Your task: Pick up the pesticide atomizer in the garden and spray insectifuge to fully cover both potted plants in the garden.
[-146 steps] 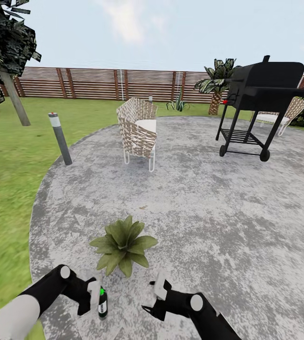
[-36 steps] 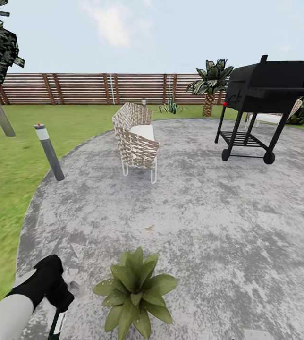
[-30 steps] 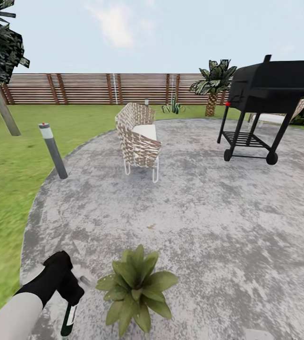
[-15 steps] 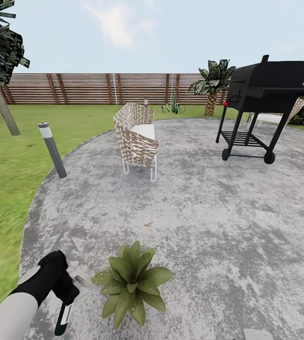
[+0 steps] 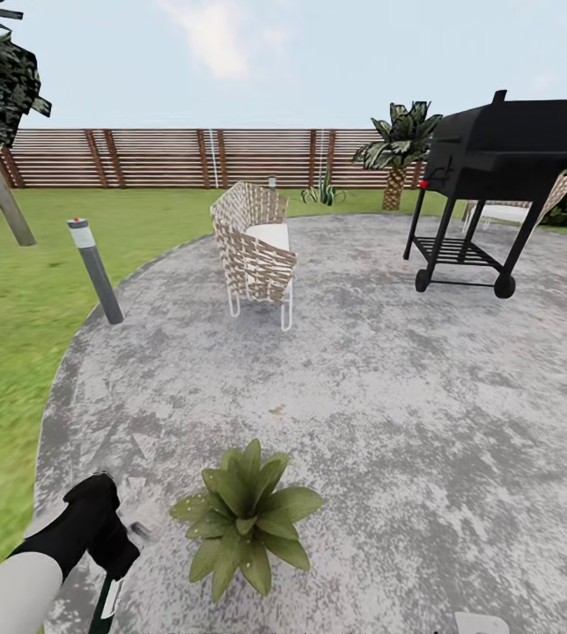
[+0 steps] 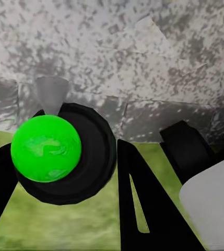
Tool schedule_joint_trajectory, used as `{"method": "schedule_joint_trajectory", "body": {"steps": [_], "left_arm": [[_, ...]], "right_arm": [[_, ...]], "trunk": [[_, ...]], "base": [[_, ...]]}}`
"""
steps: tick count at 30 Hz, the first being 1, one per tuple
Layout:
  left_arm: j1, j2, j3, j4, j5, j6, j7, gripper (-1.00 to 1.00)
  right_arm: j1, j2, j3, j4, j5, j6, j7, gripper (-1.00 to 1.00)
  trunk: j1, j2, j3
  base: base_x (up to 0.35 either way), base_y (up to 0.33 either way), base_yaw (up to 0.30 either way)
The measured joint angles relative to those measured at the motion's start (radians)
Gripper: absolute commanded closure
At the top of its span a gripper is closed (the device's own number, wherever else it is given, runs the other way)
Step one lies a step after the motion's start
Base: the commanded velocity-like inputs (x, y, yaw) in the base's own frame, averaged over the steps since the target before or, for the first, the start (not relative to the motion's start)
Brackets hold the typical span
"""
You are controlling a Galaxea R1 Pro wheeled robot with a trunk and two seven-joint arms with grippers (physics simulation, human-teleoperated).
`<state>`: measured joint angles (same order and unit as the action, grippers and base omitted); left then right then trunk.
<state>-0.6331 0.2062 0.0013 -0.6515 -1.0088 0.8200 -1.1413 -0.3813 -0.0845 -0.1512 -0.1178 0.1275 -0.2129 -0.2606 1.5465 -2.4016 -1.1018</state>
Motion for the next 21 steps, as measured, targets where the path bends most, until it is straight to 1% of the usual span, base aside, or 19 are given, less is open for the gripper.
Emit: {"method": "schedule_joint_trajectory", "body": {"steps": [1,3,5,7,9,11,12,13,14,17,21], "left_arm": [[0.003,-0.001,0.000,0.001,0.002,0.000,-0.002,1.00],[0.007,-0.013,-0.002,0.007,0.009,0.001,-0.004,1.00],[0.009,-0.044,-0.001,0.023,0.011,0.003,-0.003,1.00],[0.009,-0.056,0.000,0.030,0.006,0.000,0.000,1.00],[0.009,-0.052,0.000,0.031,0.004,-0.001,0.000,1.00],[0.008,-0.028,0.001,0.025,0.002,-0.002,-0.004,1.00],[0.007,-0.010,0.002,0.022,0.002,-0.002,-0.007,1.00],[0.005,0.002,0.002,0.020,0.005,0.000,-0.009,1.00],[0.003,0.008,0.001,0.019,0.006,0.001,-0.011,1.00],[-0.001,0.002,-0.001,0.017,0.008,0.003,-0.014,1.00],[-0.003,-0.007,-0.005,0.016,0.008,0.002,-0.012,1.00]], "right_arm": [[0.000,0.000,0.000,0.000,0.000,0.000,0.000,-1.00],[0.000,0.000,0.000,0.000,0.000,0.000,0.000,-1.00],[0.000,0.000,0.000,0.000,0.000,0.000,0.000,-1.00],[0.000,0.000,0.000,0.000,0.000,0.000,0.000,-1.00],[0.000,0.000,0.000,0.000,0.000,0.000,0.000,-1.00],[0.000,0.000,0.000,0.000,0.000,0.000,0.000,-1.00],[0.000,0.000,0.000,0.000,0.000,0.000,0.000,-1.00],[0.000,0.000,0.000,0.000,0.000,0.000,-0.001,-1.00],[0.000,0.000,0.000,0.000,0.000,0.000,-0.001,-1.00],[0.000,0.000,0.000,0.001,0.000,-0.001,-0.002,-1.00],[0.000,-0.004,0.001,0.001,0.001,-0.001,-0.002,-1.00]], "trunk": [[0.000,0.000,0.000],[0.000,0.000,0.000],[0.000,0.000,0.000],[0.000,0.000,0.000],[0.000,0.000,0.000],[0.000,0.000,0.000],[0.000,0.000,0.000],[0.000,0.000,0.000],[0.000,0.000,0.000],[0.000,0.000,0.000],[0.000,0.000,0.000]], "base": [[0.000,0.000,0.000],[0.000,0.000,0.000],[0.000,0.000,0.000],[0.000,0.000,0.000],[0.000,0.000,0.000],[0.000,0.000,0.003],[0.000,0.000,0.067],[0.000,0.000,0.161],[0.000,0.000,0.203],[0.000,-0.085,0.232],[0.000,-0.246,0.049]]}}
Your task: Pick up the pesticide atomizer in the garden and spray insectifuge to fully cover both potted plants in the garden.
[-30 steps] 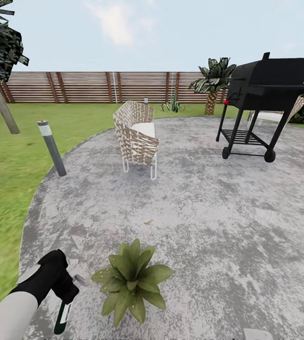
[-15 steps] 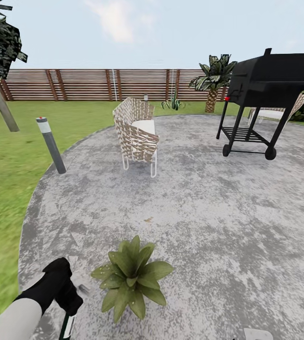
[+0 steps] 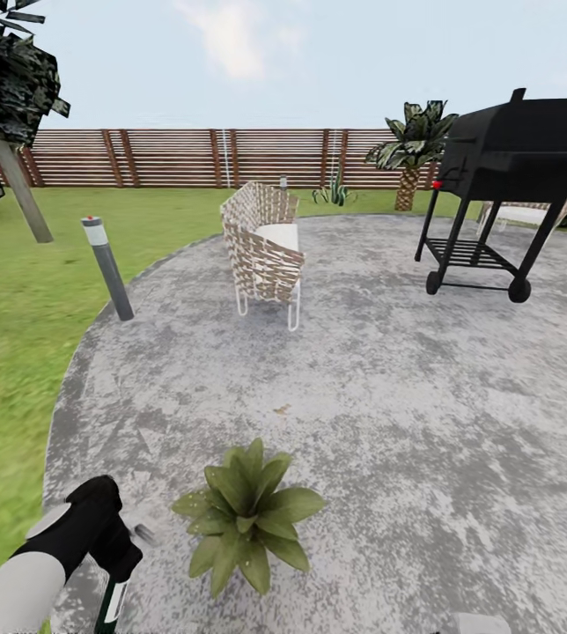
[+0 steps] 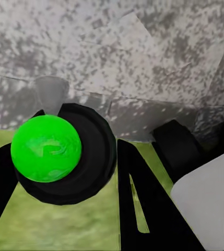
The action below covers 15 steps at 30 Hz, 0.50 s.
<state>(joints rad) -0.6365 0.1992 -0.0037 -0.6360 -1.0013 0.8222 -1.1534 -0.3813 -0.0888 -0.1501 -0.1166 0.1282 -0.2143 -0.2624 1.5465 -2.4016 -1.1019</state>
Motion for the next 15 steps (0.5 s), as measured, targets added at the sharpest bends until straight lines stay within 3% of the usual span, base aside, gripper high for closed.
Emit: {"method": "schedule_joint_trajectory", "body": {"steps": [9,15], "left_arm": [[-0.005,-0.005,-0.001,0.000,-0.002,0.005,0.000,1.00],[-0.009,-0.004,-0.003,-0.001,0.000,0.007,-0.012,1.00]], "right_arm": [[0.000,-0.001,0.002,0.001,0.001,0.000,0.000,-1.00],[0.000,0.001,0.002,0.001,0.001,0.000,0.000,-1.00]], "trunk": [[0.000,0.000,0.000],[0.001,0.000,0.000]], "base": [[-0.083,-0.259,0.002],[-0.262,-0.173,0.214]]}}
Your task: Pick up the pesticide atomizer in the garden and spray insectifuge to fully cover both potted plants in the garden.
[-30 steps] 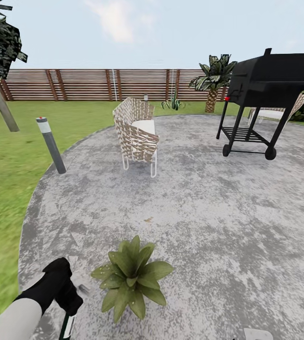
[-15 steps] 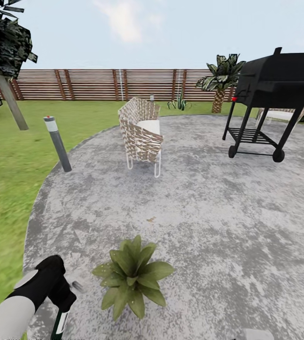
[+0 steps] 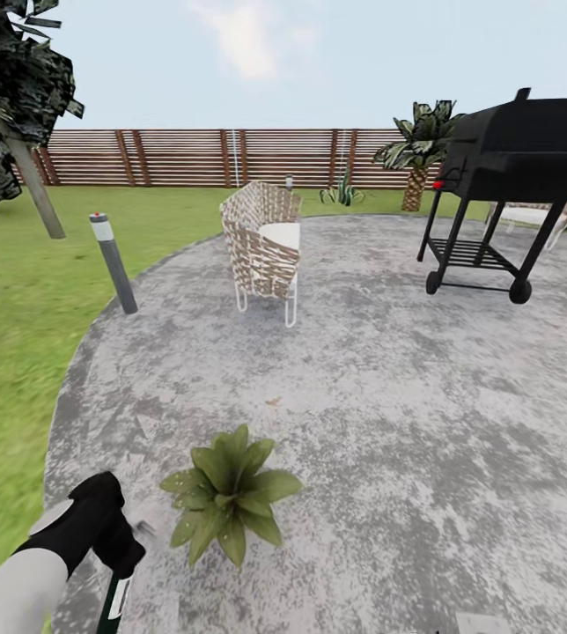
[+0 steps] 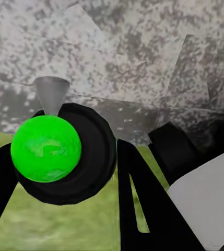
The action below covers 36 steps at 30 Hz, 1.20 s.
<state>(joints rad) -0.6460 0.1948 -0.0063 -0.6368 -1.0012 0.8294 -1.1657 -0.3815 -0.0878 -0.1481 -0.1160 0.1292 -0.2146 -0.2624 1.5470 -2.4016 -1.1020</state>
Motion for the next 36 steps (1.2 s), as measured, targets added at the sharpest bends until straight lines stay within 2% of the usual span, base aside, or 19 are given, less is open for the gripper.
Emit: {"method": "schedule_joint_trajectory", "body": {"steps": [2,3,4,6,8,10,17,27,36], "left_arm": [[-0.025,0.002,-0.002,0.000,-0.010,-0.002,-0.073,1.00],[-0.057,0.004,-0.004,0.000,-0.024,-0.004,-0.159,1.00],[-0.075,0.003,-0.013,0.000,-0.049,-0.005,-0.199,1.00],[-0.102,-0.003,-0.037,0.000,-0.124,-0.002,-0.235,1.00],[-0.112,-0.016,-0.046,0.000,-0.174,0.006,-0.246,1.00],[-0.115,-0.023,-0.048,0.000,-0.189,0.009,-0.248,1.00],[-0.110,-0.025,-0.051,0.002,-0.196,0.011,-0.248,1.00],[-0.113,-0.012,-0.051,0.002,-0.198,0.011,-0.243,1.00],[-0.112,-0.011,-0.051,0.001,-0.198,0.014,-0.240,1.00]], "right_arm": [[0.000,0.000,0.000,0.000,0.000,0.000,0.000,-1.00],[0.000,0.000,0.000,0.000,0.000,0.000,0.000,-1.00],[0.000,0.000,0.000,0.000,0.000,0.000,0.000,-1.00],[0.000,0.000,0.000,0.000,0.000,0.000,0.000,-1.00],[0.000,0.000,0.000,0.000,0.000,0.000,0.000,-1.00],[0.000,0.001,0.000,0.000,0.000,0.000,0.000,-1.00],[0.000,0.000,0.000,0.000,0.000,0.000,0.000,-1.00],[0.000,-0.003,0.000,0.000,0.002,0.000,0.000,-1.00],[0.000,0.003,0.000,0.000,0.001,0.000,0.000,-1.00]], "trunk": [[0.000,0.000,0.000],[0.000,0.000,0.000],[0.000,0.000,0.000],[-0.001,0.000,0.000],[0.000,0.000,0.000],[-0.001,0.000,0.000],[-0.001,0.000,0.000],[0.000,0.000,0.000],[-0.001,0.000,0.000]], "base": [[-0.164,-0.083,0.235],[-0.045,-0.022,0.100],[-0.023,-0.011,0.051],[-0.010,-0.005,0.021],[-0.003,-0.001,0.102],[-0.001,0.000,0.224],[0.053,-0.173,0.172],[-0.201,-0.218,0.007],[0.094,-0.205,0.250]]}}
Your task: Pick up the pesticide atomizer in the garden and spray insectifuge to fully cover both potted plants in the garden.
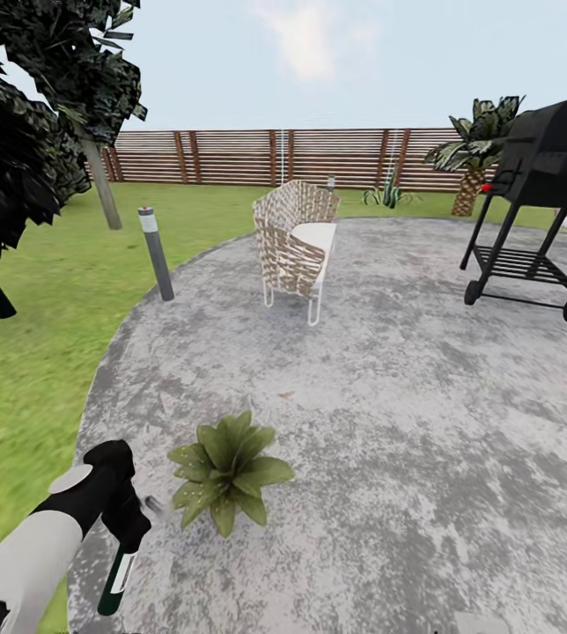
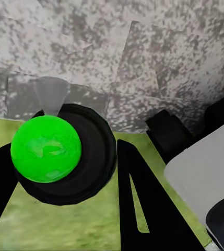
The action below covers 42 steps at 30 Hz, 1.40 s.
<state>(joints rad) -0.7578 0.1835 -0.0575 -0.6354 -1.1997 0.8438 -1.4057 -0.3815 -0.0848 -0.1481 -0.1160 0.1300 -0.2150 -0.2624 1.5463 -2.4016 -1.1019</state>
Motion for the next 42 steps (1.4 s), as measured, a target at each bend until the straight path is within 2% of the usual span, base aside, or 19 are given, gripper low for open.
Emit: {"method": "schedule_joint_trajectory", "body": {"steps": [4,5,8,10,19,30,34,37,42], "left_arm": [[0.004,0.004,-0.003,0.000,-0.007,-0.002,0.003,1.00],[0.004,0.006,-0.004,0.000,-0.017,-0.002,0.004,1.00],[0.004,0.007,0.003,0.001,-0.082,-0.001,0.003,1.00],[-0.001,0.005,0.006,0.000,-0.098,0.000,0.002,1.00],[-0.003,-0.006,0.006,-0.005,-0.101,0.000,0.000,1.00],[-0.001,-0.008,0.007,-0.015,-0.101,0.000,0.000,1.00],[-0.001,-0.008,0.010,-0.015,-0.100,0.001,0.000,1.00],[0.002,-0.008,0.007,-0.015,-0.097,0.039,0.000,1.00],[0.002,-0.008,0.007,-0.015,-0.096,0.047,0.000,1.00]], "right_arm": [[0.000,0.000,0.000,0.000,0.000,0.000,0.000,-1.00],[0.000,0.000,0.000,0.000,0.001,0.000,0.000,-1.00],[0.000,0.000,0.000,0.000,0.001,0.001,0.000,-1.00],[0.000,0.000,0.000,0.000,0.001,0.001,0.000,-1.00],[0.000,0.000,0.000,0.000,0.001,0.000,0.000,-1.00],[0.000,0.001,0.000,0.000,0.001,0.000,0.000,-1.00],[0.000,-0.002,0.000,0.000,0.001,0.000,0.000,-1.00],[0.000,-0.005,0.000,0.001,0.001,0.000,0.000,-1.00],[0.000,-0.006,0.000,0.001,0.001,0.000,0.000,-1.00]], "trunk": [[0.000,0.000,0.000],[0.000,0.000,0.000],[0.000,0.000,0.000],[0.000,0.000,0.000],[0.000,0.000,0.000],[0.000,0.000,0.000],[0.000,0.000,0.000],[0.000,0.000,0.000],[0.000,0.000,0.000]], "base": [[0.009,-0.010,0.272],[0.002,-0.002,0.147],[0.002,-0.001,0.056],[0.079,-0.027,0.010],[0.128,-0.212,0.014],[-0.081,-0.264,0.243],[-0.001,-0.273,0.039],[0.000,-0.273,0.003],[0.000,-0.273,0.000]]}}
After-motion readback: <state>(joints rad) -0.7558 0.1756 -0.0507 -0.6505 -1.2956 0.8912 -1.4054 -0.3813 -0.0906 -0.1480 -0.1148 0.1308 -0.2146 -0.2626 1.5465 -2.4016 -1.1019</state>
